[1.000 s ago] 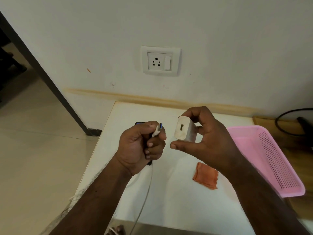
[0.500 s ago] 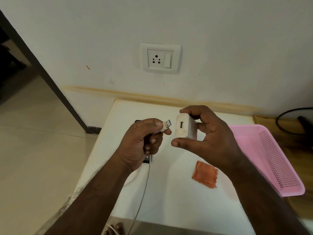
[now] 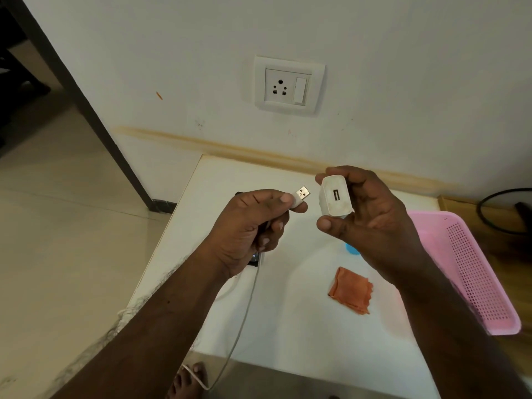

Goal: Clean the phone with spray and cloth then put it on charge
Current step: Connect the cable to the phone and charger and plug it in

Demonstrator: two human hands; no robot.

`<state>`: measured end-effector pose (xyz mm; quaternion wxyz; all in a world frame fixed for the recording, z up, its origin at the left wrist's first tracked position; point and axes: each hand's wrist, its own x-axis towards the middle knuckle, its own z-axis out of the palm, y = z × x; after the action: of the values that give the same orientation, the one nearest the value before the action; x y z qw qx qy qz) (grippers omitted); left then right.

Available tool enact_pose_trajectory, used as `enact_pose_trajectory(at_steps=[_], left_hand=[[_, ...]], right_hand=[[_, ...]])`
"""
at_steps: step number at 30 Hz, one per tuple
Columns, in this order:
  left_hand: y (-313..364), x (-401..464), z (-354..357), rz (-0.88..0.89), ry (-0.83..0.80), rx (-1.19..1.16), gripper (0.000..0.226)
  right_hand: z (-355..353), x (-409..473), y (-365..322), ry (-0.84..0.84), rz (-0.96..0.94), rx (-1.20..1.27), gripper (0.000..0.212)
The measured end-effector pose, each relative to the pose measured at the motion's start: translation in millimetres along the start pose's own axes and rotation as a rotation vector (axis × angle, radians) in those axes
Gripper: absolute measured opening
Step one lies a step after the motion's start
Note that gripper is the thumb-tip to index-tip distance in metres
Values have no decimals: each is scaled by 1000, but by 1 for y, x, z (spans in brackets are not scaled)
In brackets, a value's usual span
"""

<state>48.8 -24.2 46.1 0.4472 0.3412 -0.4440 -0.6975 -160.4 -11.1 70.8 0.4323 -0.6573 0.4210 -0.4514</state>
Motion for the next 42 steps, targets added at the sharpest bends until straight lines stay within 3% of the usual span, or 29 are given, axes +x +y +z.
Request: enact_pose_trajectory(at_steps=[8,16,19,23,42], left_hand=[[1,-1,-1,-6,4,48,35],[4,-2,4,117,137,207,16],[2,-3,6,165,160,288,9],[0,-3,9,229,183,373,13],[-4,-9,15,537,184,1054,19]], right_hand=[[0,-2,3,-4,21,15,56],[-5,-3,-4,7,93,-203,60],[-4,-3,-4,15,171,-142,61],[-3,-3,-5,29,174,-116,49],[-16,-3,-9,65,187,-201,36]])
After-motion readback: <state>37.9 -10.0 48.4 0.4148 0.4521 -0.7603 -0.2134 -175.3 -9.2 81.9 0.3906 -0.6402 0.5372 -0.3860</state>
